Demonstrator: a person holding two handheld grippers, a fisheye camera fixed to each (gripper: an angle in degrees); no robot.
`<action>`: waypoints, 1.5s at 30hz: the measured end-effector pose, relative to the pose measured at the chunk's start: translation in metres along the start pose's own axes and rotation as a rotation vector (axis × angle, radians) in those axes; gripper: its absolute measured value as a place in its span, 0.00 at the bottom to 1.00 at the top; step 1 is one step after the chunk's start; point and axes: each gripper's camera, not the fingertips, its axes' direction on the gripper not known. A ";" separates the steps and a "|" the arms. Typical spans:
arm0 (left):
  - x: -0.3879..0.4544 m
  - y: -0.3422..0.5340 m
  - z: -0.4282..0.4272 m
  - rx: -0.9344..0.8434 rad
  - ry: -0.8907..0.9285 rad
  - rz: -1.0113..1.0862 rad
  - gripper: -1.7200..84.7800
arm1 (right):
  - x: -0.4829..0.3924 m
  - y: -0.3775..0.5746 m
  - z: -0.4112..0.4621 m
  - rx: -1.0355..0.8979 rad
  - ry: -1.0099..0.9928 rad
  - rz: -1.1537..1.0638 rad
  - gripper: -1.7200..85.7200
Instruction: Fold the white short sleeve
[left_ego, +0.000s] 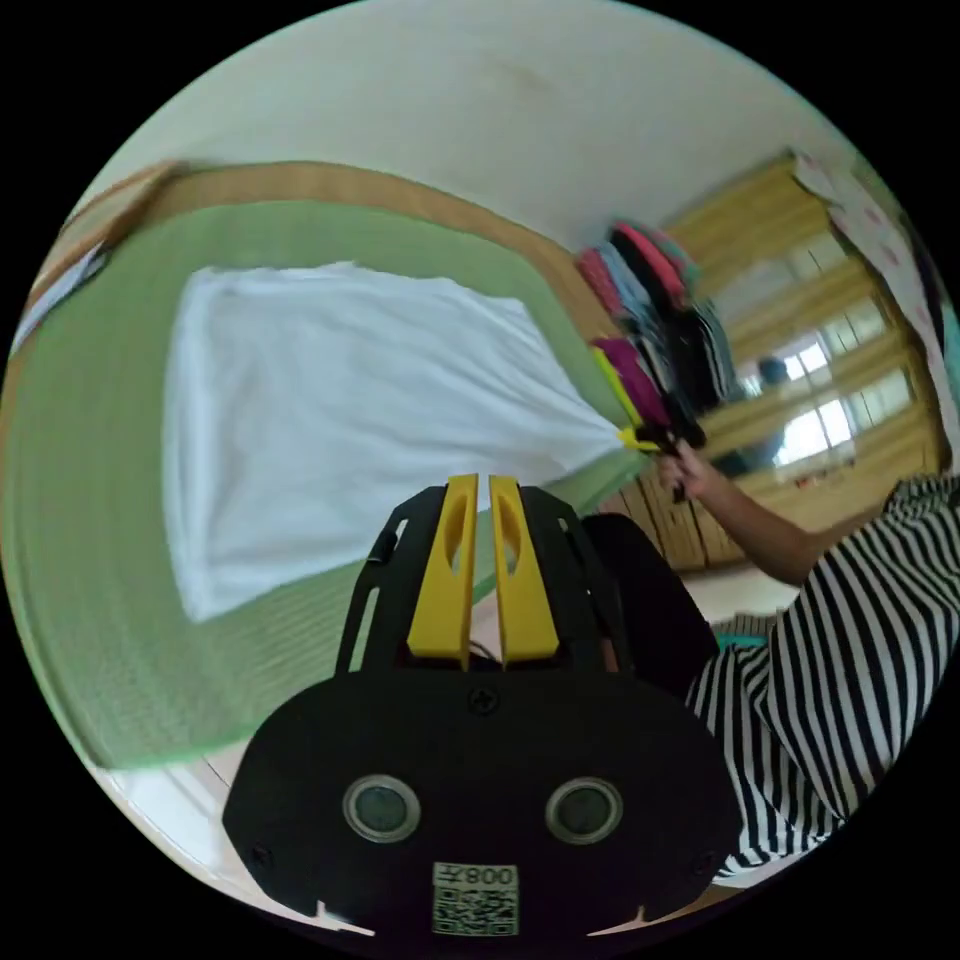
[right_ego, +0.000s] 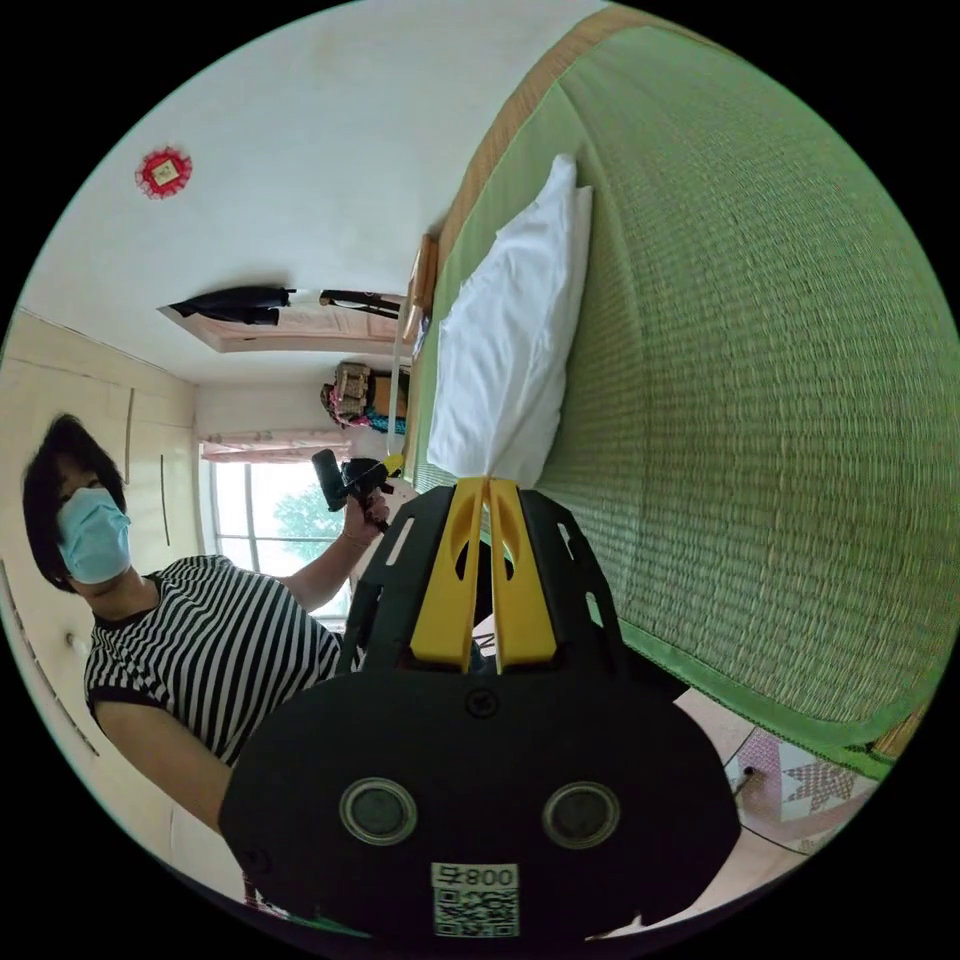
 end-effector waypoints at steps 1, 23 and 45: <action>0.038 -0.019 0.028 -0.046 0.045 0.120 0.08 | -0.004 -0.002 -0.001 -0.002 -0.002 -0.004 0.03; 0.325 -0.088 0.245 -0.242 -0.234 0.691 0.03 | -0.021 -0.078 -0.015 0.142 0.148 0.005 0.07; 0.323 -0.089 0.273 -0.218 -0.146 0.648 0.03 | -0.073 -0.260 0.108 0.122 0.480 0.050 0.06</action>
